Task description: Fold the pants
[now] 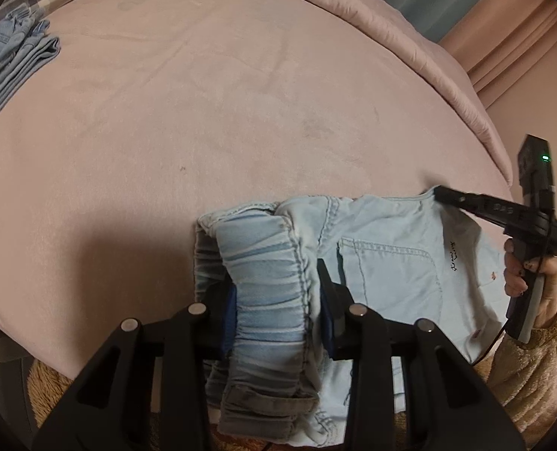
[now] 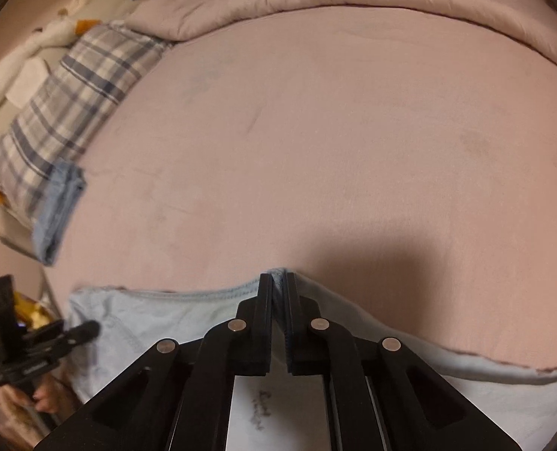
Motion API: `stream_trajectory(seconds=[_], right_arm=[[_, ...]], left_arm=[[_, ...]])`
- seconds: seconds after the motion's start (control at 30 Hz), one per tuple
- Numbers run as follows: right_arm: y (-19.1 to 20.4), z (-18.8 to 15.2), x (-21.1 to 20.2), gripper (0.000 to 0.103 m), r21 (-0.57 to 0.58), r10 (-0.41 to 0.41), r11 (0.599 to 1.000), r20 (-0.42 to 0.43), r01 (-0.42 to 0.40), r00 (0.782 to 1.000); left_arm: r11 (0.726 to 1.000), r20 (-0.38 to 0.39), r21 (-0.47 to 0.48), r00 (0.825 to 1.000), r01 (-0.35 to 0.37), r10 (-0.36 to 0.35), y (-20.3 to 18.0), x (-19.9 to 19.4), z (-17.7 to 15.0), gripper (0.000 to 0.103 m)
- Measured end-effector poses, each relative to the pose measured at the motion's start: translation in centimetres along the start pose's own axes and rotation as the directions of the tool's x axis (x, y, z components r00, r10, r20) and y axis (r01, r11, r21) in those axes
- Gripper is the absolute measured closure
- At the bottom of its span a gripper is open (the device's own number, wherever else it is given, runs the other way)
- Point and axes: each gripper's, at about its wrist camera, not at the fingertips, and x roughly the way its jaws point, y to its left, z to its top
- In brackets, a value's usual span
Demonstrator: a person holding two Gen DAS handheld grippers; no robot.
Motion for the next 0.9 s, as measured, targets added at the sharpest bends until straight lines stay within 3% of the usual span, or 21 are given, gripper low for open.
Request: stream_trajectory(seconds=[0.17, 0.27, 0.33, 0.4, 0.43, 0.47, 0.53, 0.63, 0.7, 0.73, 0.8, 0.9], right_arm=[[0.1, -0.8, 2.1, 0.098, -0.021, -0.071, 0.997, 0.002, 0.071, 0.997], [0.2, -0.6, 1.1, 0.098, -0.020, -0.111, 0.994, 0.035, 0.112, 0.993], [0.1, -0.5, 0.2, 0.090, -0.004, -0.108, 0.994, 0.046, 0.109, 0.993], [-0.4, -0.9, -1.8, 0.065, 0.015, -0.119, 0.993, 0.095, 0.118, 0.988], [-0.9, -1.2, -3.2, 0.059, 0.024, -0.137, 0.991, 0.131, 0.135, 0.982], [-1.5, -1.5, -4.2, 0.053, 0.034, -0.150, 0.989, 0.156, 0.146, 0.976], [-3.1, -2.6, -6.5, 0.053, 0.073, -0.177, 0.983, 0.195, 0.166, 0.965], [-6.7, -5.0, -9.3, 0.053, 0.166, -0.227, 0.967, 0.204, 0.195, 0.952], [-9.5, -7.2, -10.6, 0.053, 0.234, -0.269, 0.947, 0.194, 0.222, 0.944], [-10.6, -8.3, -11.1, 0.053, 0.263, -0.288, 0.936, 0.184, 0.235, 0.940], [-13.3, -10.9, -12.1, 0.053, 0.335, -0.335, 0.904, 0.165, 0.266, 0.928], [-17.1, -14.8, -13.2, 0.053, 0.453, -0.374, 0.846, 0.132, 0.280, 0.918]], left_arm=[[0.999, 0.017, 0.023, 0.999, -0.044, 0.043, -0.5, 0.0, -0.1, 0.064], [0.997, 0.026, 0.027, 0.997, -0.074, 0.073, -1.0, -0.4, 0.1, 0.055], [0.993, 0.070, 0.041, 0.992, -0.110, 0.107, -1.8, -1.7, 0.3, 0.048], [0.992, 0.130, 0.049, 0.985, -0.120, 0.113, -2.5, -3.4, 0.6, 0.032], [0.993, 0.152, 0.049, 0.983, -0.111, 0.102, -2.9, -4.0, 0.7, 0.030], [0.994, 0.169, 0.049, 0.982, -0.095, 0.086, -3.1, -4.6, 0.7, 0.030], [0.997, 0.180, 0.057, 0.983, -0.043, 0.032, -4.0, -5.3, 0.5, 0.030], [0.995, 0.140, 0.093, 0.989, 0.035, -0.048, -5.4, -4.6, -0.4, 0.034], [0.990, 0.084, 0.120, 0.992, 0.079, -0.090, -6.4, -3.3, -1.2, 0.054], [0.987, 0.041, 0.130, 0.994, 0.099, -0.105, -6.9, -2.1, -1.7, 0.058], [0.984, -0.029, 0.141, 0.994, 0.111, -0.108, -7.6, 0.1, -2.6, 0.071], [0.987, -0.089, 0.141, 0.994, 0.075, -0.063, -7.7, 2.6, -3.6, 0.075]])
